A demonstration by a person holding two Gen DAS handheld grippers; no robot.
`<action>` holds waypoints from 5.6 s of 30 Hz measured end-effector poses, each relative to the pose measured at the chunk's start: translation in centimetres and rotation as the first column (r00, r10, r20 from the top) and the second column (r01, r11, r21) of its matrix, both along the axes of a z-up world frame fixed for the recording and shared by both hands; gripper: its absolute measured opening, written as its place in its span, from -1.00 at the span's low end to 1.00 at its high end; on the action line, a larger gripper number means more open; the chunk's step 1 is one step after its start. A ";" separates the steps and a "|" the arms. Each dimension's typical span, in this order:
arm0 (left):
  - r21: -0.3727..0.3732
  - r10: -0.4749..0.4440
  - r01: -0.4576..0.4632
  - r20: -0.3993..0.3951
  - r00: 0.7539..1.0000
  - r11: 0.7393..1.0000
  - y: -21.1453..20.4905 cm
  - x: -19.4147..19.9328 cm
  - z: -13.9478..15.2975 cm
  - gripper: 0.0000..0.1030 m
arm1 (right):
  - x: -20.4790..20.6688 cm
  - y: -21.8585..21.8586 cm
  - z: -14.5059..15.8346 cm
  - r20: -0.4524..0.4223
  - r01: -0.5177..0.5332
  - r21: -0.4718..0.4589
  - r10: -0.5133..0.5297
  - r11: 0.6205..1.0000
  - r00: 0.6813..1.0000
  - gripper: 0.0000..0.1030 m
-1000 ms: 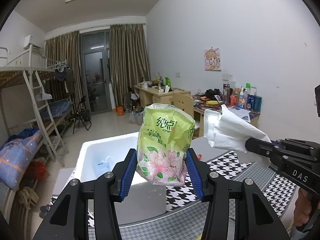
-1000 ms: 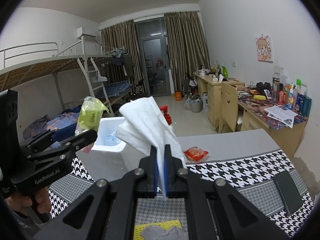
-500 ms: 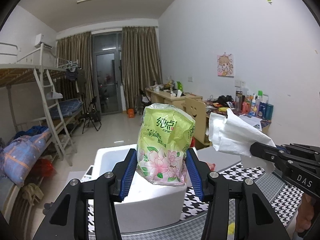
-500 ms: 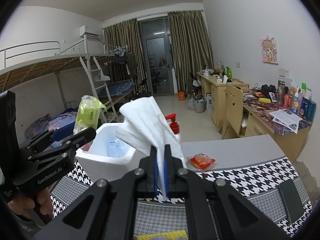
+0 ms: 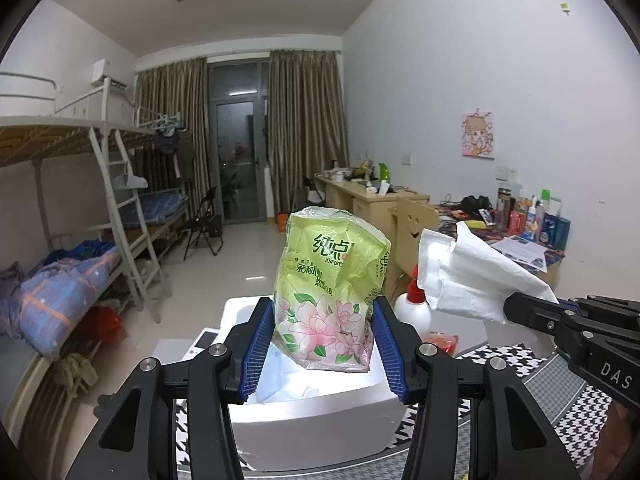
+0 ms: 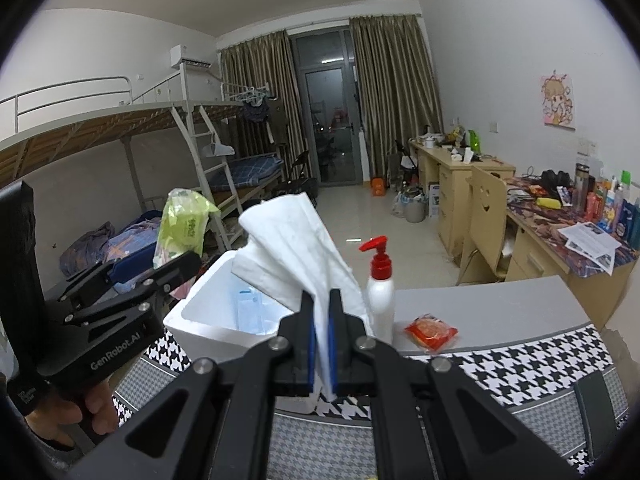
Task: Organize soft objects
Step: 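Open the left tool to drop the green pack into the foam box, then bring the held white tissue with the right tool over the foam box, then open the right tool to drop the white tissue into the foam box, then move both tools away from the box toward the yellow net and grey sock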
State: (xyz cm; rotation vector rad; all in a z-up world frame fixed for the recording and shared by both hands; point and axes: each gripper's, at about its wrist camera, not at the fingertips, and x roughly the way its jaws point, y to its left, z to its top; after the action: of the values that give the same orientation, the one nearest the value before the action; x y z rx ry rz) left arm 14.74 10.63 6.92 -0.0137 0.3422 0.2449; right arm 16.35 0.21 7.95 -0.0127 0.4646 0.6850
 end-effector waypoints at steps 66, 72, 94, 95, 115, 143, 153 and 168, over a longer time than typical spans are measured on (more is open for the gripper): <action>-0.017 0.159 -0.160 -0.058 0.986 0.987 6.8 -1.1 -1.5 0.98 | 2.7 8.2 -0.8 -0.082 -0.093 -0.082 0.087 0.992 0.993 -0.86; -0.019 0.182 -0.183 -0.048 0.982 0.983 7.9 -2.1 -1.7 0.98 | 3.0 9.8 -1.2 -0.093 -0.110 -0.090 0.102 0.990 0.990 -0.86; -0.040 0.246 -0.249 -0.058 0.967 0.968 10.6 -4.1 -2.4 0.98 | 5.5 13.2 -3.7 -0.187 -0.118 -0.142 0.090 0.983 0.978 -0.69; -0.042 0.248 -0.250 -0.059 0.967 0.967 10.7 -4.1 -2.4 0.98 | 5.6 13.4 -3.9 -0.196 -0.118 -0.148 0.088 0.982 0.977 -0.49; -0.048 0.219 -0.221 -0.047 0.975 0.974 9.0 -4.8 -1.9 0.98 | 4.1 11.0 -2.0 -0.136 -0.119 -0.091 0.106 0.989 0.985 0.64; -0.056 0.142 -0.142 -0.001 0.990 0.988 4.7 -8.5 -0.8 0.98 | -2.2 5.6 -0.4 0.022 -0.109 -0.052 0.110 0.993 0.994 0.67; -0.048 0.115 -0.114 0.010 0.993 0.992 2.8 -9.3 -1.0 0.98 | -4.0 3.4 -0.6 0.080 -0.080 -0.037 0.083 0.996 0.993 0.67; -0.042 0.055 -0.054 0.020 0.998 0.998 0.1 -10.2 -1.4 0.98 | -5.2 -0.1 -1.5 0.072 -0.059 0.000 0.059 0.998 0.996 0.67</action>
State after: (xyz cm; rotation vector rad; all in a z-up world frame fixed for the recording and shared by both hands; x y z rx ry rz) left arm 4.52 10.69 5.49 -0.0671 0.3256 0.2917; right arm 11.18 0.11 6.47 -0.0489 0.3960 0.7409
